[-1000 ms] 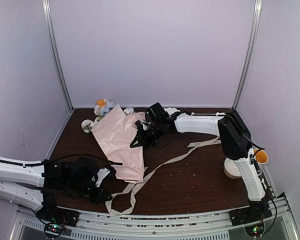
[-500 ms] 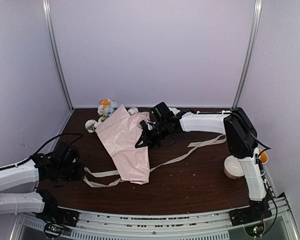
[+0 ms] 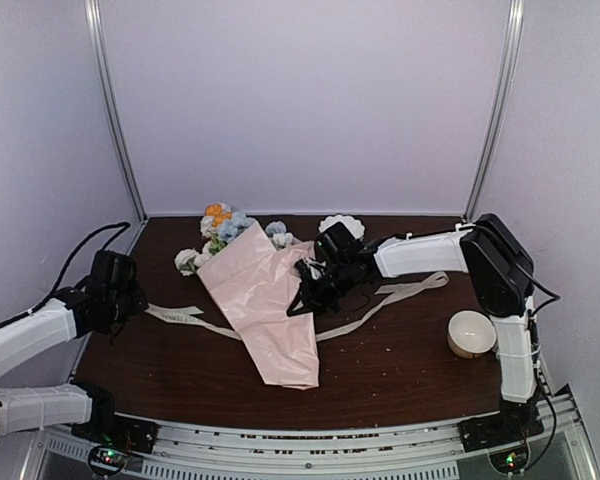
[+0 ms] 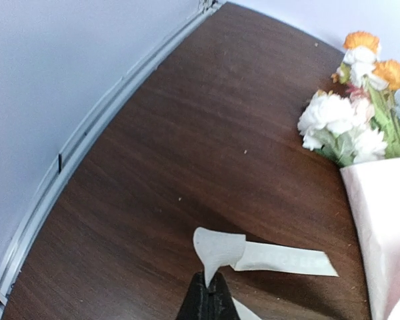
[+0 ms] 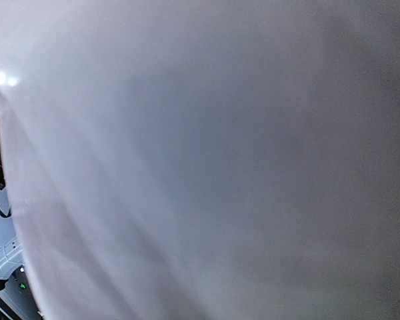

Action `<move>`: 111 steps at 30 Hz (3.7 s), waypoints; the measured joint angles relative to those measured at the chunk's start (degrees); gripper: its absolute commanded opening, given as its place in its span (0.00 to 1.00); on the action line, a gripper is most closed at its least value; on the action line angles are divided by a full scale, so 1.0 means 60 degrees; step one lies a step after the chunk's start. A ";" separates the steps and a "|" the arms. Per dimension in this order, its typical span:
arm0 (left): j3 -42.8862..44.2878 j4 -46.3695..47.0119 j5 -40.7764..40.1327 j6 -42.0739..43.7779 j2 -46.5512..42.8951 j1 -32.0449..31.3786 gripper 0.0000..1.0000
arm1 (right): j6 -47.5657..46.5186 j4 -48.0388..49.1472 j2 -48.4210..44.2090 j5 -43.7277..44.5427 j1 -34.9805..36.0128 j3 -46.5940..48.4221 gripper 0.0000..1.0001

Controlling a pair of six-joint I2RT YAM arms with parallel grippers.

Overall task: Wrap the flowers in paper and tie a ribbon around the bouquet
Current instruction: Place the folded bouquet with the ribbon, then pick up the right side of the ribbon from the center of the board, then cross the ribbon over the folded bouquet.

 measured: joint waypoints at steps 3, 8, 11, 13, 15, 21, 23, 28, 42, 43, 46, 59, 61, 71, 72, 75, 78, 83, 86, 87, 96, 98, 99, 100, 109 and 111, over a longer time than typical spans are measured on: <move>0.0226 -0.0004 -0.0240 0.0375 -0.0576 0.0007 0.00 | 0.0069 0.0364 -0.0109 0.0000 0.0000 -0.0484 0.00; 0.0685 0.0073 0.0051 0.1392 -0.2736 0.0004 0.00 | 0.0142 0.0732 -0.0113 0.0000 0.0058 -0.0871 0.00; 0.0969 0.0423 0.1042 0.1993 -0.3555 -0.0026 0.00 | 0.0153 0.0860 -0.0113 0.0004 0.0095 -0.0903 0.00; 0.1100 0.0874 0.1734 0.2277 -0.3672 -0.0288 0.00 | 0.0160 0.0918 -0.0109 0.0011 0.0135 -0.0903 0.00; 0.1202 0.1268 0.2135 0.2517 -0.3421 -0.0889 0.00 | 0.0168 0.0951 -0.0109 0.0029 0.0186 -0.0903 0.00; 0.2204 0.2466 0.2667 0.3198 -0.0419 -0.3151 0.00 | 0.0182 0.1060 -0.0109 0.0073 0.0346 -0.0918 0.00; 0.2947 0.2838 0.3005 0.3362 0.1202 -0.3661 0.00 | 0.0182 0.1060 -0.0109 0.0095 0.0401 -0.0918 0.00; 0.4728 0.3191 0.3843 0.3384 0.4677 -0.4091 0.00 | 0.0175 0.1056 -0.0109 0.0186 0.0452 -0.0933 0.00; 0.5249 0.3351 0.5257 0.1712 0.8757 -0.4095 0.00 | -0.0120 0.0608 -0.1144 0.0918 0.0299 -0.1676 0.27; 0.5249 0.3377 0.5275 0.1657 0.8779 -0.4095 0.00 | -0.0251 0.0492 -0.1446 0.1020 0.0222 -0.1752 0.31; 0.5249 0.3501 0.5351 0.1519 0.8834 -0.4091 0.00 | -0.0780 -0.0149 -0.2488 0.1453 -0.0270 -0.2011 0.44; 0.5235 0.3646 0.5497 0.1384 0.8845 -0.4084 0.00 | -0.3472 -0.3989 -0.3781 0.6116 -0.5497 -0.2211 0.72; 0.5235 0.3654 0.5523 0.1384 0.8845 -0.4084 0.00 | -0.3730 -0.4422 -0.3235 0.6255 -0.5716 -0.1956 0.71; 0.5235 0.3657 0.5559 0.1402 0.8845 -0.4073 0.00 | -0.4495 -0.5326 -0.1570 0.5956 -0.5748 -0.1410 0.06; 0.5235 0.3657 0.5559 0.1406 0.8845 -0.4073 0.00 | -0.4477 -0.5355 -0.1570 0.5938 -0.5767 -0.1359 0.00; 0.5235 0.3636 0.5559 0.1439 0.8845 -0.4069 0.00 | -0.4510 -0.5362 -0.1596 0.6087 -0.5836 -0.1220 0.00; 0.5235 0.3628 0.5563 0.1468 0.8845 -0.4069 0.00 | -0.4539 -0.5406 -0.1763 0.6368 -0.5985 -0.1005 0.00; 0.5235 0.3625 0.5577 0.1479 0.8841 -0.4065 0.00 | -0.4579 -0.5333 -0.3085 0.6575 -0.5974 -0.0386 0.00; 0.5235 0.3603 0.5595 0.1486 0.8816 -0.4065 0.00 | -0.4983 -0.5027 -0.4178 0.7038 -0.5147 0.0514 0.00; 0.5238 0.3595 0.5603 0.1490 0.8808 -0.4065 0.00 | -0.5195 -0.4776 -0.4488 0.7104 -0.4557 0.0896 0.00; 0.4954 0.3687 0.5890 0.1461 0.8014 -0.4018 0.00 | -0.5268 -0.1096 -0.4204 0.2947 -0.0127 0.0714 0.00; 0.4696 0.3952 0.6051 0.1384 0.7664 -0.3960 0.00 | -0.4867 -0.0448 -0.3599 0.2146 0.0138 0.0357 0.00; 0.4550 0.4076 0.6109 0.1330 0.7497 -0.3909 0.00 | -0.4659 -0.0157 -0.3308 0.1854 0.0211 0.0211 0.00; 0.4419 0.4171 0.6149 0.1275 0.7348 -0.3847 0.00 | -0.4397 0.0233 -0.2987 0.1563 0.0280 0.0018 0.00; 0.3064 0.4798 0.5774 0.1042 0.5763 -0.3534 0.00 | -0.2932 0.1246 -0.0998 0.0718 0.0361 0.0040 0.00; 0.2779 0.4852 0.5595 0.1078 0.5249 -0.3512 0.00 | -0.2816 0.1169 -0.0550 0.0718 0.0364 0.0495 0.00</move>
